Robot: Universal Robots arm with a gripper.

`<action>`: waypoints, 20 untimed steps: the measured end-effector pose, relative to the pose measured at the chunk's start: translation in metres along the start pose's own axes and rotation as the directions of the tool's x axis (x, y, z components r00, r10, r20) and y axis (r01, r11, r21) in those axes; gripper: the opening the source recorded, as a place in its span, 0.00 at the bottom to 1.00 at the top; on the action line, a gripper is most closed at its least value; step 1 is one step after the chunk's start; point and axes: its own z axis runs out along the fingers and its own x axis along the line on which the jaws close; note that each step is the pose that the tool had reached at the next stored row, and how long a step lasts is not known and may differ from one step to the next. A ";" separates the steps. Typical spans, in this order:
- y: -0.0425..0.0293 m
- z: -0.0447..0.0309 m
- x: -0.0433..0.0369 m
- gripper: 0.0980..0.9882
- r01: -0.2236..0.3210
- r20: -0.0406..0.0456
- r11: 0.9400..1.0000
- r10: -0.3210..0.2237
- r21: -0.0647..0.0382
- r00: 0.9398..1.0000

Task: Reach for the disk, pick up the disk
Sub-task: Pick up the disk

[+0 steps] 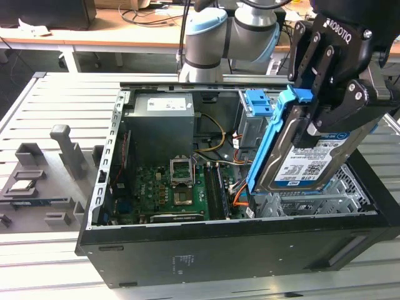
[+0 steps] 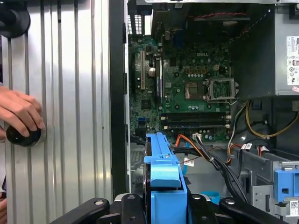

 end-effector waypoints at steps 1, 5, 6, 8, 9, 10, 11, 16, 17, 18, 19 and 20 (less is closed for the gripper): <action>-0.0050 0.0016 -0.0011 0.30 0.002 -0.001 1.000 -0.002 0.000 1.000; -0.0219 0.0052 -0.0054 0.30 0.008 -0.001 1.000 -0.008 -0.002 1.000; -0.0269 0.0064 -0.0066 0.30 0.010 -0.001 1.000 -0.010 -0.002 1.000; -0.0363 0.0093 -0.0086 0.30 0.015 -0.003 1.000 -0.015 -0.003 1.000; -0.0402 0.0104 -0.0092 0.30 0.018 -0.003 1.000 -0.018 -0.003 1.000; -0.0439 0.0115 -0.0099 0.30 0.021 -0.004 1.000 -0.021 -0.003 1.000; -0.0464 0.0122 -0.0104 0.30 0.022 -0.004 1.000 -0.022 -0.003 1.000; -0.0553 0.0156 -0.0134 0.30 0.028 -0.005 1.000 -0.028 -0.004 1.000; -0.0553 0.0162 -0.0134 0.30 0.028 -0.005 1.000 -0.028 -0.004 1.000; -0.0553 0.0162 -0.0134 0.30 0.028 -0.005 1.000 -0.028 -0.004 1.000; -0.0553 0.0163 -0.0135 0.30 0.028 -0.004 1.000 -0.028 -0.004 1.000; -0.0553 0.0163 -0.0135 0.30 0.028 -0.005 1.000 -0.028 -0.004 1.000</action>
